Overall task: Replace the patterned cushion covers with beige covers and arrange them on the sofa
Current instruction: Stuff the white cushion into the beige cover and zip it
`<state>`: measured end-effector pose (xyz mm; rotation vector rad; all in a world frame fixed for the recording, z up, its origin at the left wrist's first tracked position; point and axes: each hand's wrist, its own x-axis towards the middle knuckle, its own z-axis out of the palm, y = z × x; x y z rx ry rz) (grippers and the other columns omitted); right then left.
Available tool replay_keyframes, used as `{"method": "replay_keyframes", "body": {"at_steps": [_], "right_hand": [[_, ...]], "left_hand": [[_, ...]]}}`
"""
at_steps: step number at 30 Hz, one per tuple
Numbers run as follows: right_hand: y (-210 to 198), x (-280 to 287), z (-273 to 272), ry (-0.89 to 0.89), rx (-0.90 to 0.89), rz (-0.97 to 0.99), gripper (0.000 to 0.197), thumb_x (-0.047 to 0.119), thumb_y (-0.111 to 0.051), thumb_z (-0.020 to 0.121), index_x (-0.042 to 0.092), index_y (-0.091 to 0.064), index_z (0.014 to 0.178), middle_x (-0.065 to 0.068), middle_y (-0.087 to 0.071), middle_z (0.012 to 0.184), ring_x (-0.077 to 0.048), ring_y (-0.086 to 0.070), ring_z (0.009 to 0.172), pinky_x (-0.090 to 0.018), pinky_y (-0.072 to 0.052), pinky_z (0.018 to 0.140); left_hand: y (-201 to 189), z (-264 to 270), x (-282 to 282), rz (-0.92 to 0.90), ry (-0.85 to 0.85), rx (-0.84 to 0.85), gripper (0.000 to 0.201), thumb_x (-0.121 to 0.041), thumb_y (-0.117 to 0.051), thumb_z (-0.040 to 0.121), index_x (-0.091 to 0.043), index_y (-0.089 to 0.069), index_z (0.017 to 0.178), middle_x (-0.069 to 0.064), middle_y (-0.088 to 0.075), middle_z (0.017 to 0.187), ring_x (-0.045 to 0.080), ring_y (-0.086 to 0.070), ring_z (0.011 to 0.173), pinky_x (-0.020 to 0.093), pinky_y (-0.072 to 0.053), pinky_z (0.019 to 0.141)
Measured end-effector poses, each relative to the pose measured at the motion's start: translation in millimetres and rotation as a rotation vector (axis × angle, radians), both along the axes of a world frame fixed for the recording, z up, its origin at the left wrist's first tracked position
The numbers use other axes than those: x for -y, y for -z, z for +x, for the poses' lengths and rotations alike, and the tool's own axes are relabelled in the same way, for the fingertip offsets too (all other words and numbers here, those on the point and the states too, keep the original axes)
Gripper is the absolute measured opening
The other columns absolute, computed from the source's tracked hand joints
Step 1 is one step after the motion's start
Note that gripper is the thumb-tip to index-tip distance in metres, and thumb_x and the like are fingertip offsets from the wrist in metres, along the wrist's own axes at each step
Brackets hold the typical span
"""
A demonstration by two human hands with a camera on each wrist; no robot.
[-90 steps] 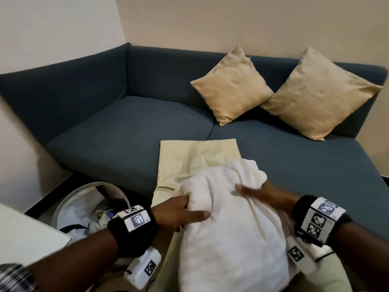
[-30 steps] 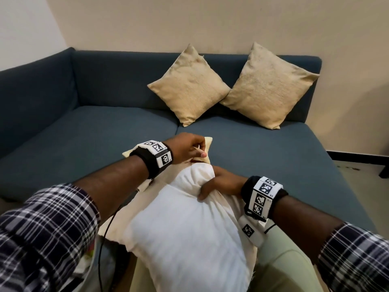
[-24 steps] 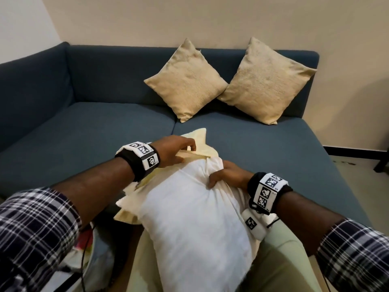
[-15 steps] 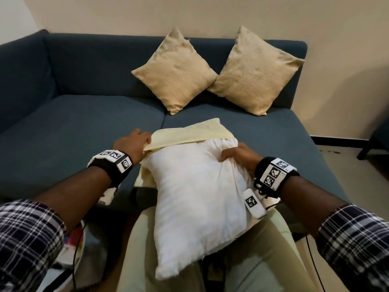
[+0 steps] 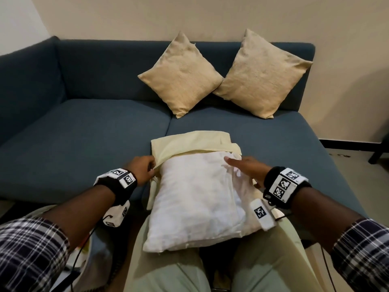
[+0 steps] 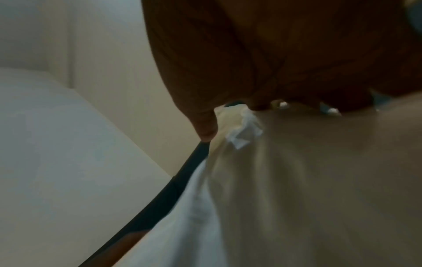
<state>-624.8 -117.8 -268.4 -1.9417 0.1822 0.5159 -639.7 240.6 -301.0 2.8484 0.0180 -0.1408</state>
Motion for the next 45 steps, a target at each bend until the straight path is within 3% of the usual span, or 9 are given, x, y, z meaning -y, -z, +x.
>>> {"method": "replay_keyframes", "body": {"at_steps": [4, 6, 13, 21, 28, 32, 36, 42, 45], "right_hand": [[-23, 17, 22, 0.133, 0.102, -0.038, 0.045, 0.047, -0.061, 0.097, 0.005, -0.07, 0.109, -0.023, -0.067, 0.107, -0.024, -0.053, 0.083, -0.028, -0.039, 0.064], [-34, 21, 32, 0.114, 0.046, -0.063, 0.036, 0.045, -0.061, 0.097, 0.013, -0.073, 0.109, -0.014, -0.07, 0.119, -0.024, -0.061, 0.087, -0.028, -0.044, 0.067], [-44, 45, 66, 0.222, -0.044, 0.012, 0.036, 0.034, -0.061, 0.096, 0.009, -0.069, 0.121, -0.009, -0.072, 0.118, -0.026, -0.063, 0.094, -0.034, -0.044, 0.078], [30, 70, 73, 0.141, -0.287, -0.058, 0.028, 0.045, -0.068, 0.083, 0.018, -0.064, 0.092, -0.006, -0.068, 0.085, -0.022, -0.052, 0.057, -0.028, -0.04, 0.059], [35, 51, 68, 0.061, -0.356, 0.074, 0.04, 0.043, -0.069, 0.084, 0.014, -0.063, 0.11, -0.011, -0.061, 0.109, -0.028, -0.061, 0.088, -0.039, -0.052, 0.08], [23, 52, 65, 0.077, -0.38, 0.2, 0.026, 0.03, -0.066, 0.085, 0.013, -0.062, 0.103, -0.01, -0.058, 0.093, -0.029, -0.055, 0.089, -0.043, -0.05, 0.091], [30, 54, 66, 0.019, -0.323, 0.212, 0.047, 0.008, -0.077, 0.052, 0.009, -0.065, 0.097, -0.016, -0.061, 0.097, -0.029, -0.062, 0.088, -0.045, -0.053, 0.094], [26, 52, 72, 0.243, -0.12, 0.189, 0.023, -0.01, -0.069, 0.083, 0.006, -0.058, 0.071, -0.012, -0.058, 0.068, -0.017, -0.061, 0.049, -0.027, -0.057, 0.049], [21, 53, 70, 0.194, -0.211, 0.269, 0.011, -0.007, -0.068, 0.084, 0.002, -0.061, 0.087, -0.016, -0.064, 0.081, -0.024, -0.067, 0.063, -0.036, -0.061, 0.061]], "left_hand": [[-12, 8, 16, 0.078, 0.075, 0.037, 0.015, -0.026, -0.067, 0.084, -0.022, -0.058, 0.095, -0.002, -0.055, 0.094, 0.026, -0.059, 0.093, 0.031, -0.04, 0.072], [-24, 17, 35, 0.1, 0.109, 0.053, 0.023, -0.02, -0.065, 0.082, -0.024, -0.057, 0.104, 0.0, -0.054, 0.105, 0.026, -0.059, 0.097, 0.034, -0.047, 0.078], [-69, 57, 129, 0.246, 0.278, 0.023, 0.023, -0.018, -0.057, 0.09, -0.026, -0.064, 0.111, 0.004, -0.06, 0.12, 0.029, -0.061, 0.106, 0.031, -0.045, 0.077], [-49, 83, 251, 0.124, 0.419, -0.135, 0.041, -0.047, -0.064, 0.093, -0.017, -0.067, 0.12, 0.009, -0.067, 0.122, 0.03, -0.06, 0.116, 0.029, -0.042, 0.086], [-38, 93, 273, 0.286, 0.332, -0.172, 0.033, -0.028, -0.049, 0.099, -0.009, -0.064, 0.122, 0.015, -0.064, 0.13, 0.034, -0.06, 0.119, 0.036, -0.046, 0.095], [-45, 92, 272, 0.278, 0.286, -0.147, 0.022, -0.031, -0.048, 0.098, -0.02, -0.066, 0.104, 0.008, -0.065, 0.122, 0.032, -0.058, 0.115, 0.05, -0.038, 0.107], [-51, 87, 278, 0.212, 0.235, -0.069, 0.01, -0.028, -0.051, 0.096, -0.022, -0.055, 0.089, 0.009, -0.066, 0.114, 0.033, -0.058, 0.113, 0.055, -0.031, 0.104], [-53, 67, 285, 0.264, 0.356, 0.043, 0.013, -0.031, -0.065, 0.085, -0.022, -0.057, 0.085, 0.009, -0.067, 0.101, 0.034, -0.063, 0.099, 0.036, -0.039, 0.077], [-54, 62, 279, 0.289, 0.341, 0.024, 0.026, -0.04, -0.071, 0.082, -0.017, -0.064, 0.093, 0.006, -0.066, 0.096, 0.031, -0.063, 0.097, 0.039, -0.04, 0.084]]}}
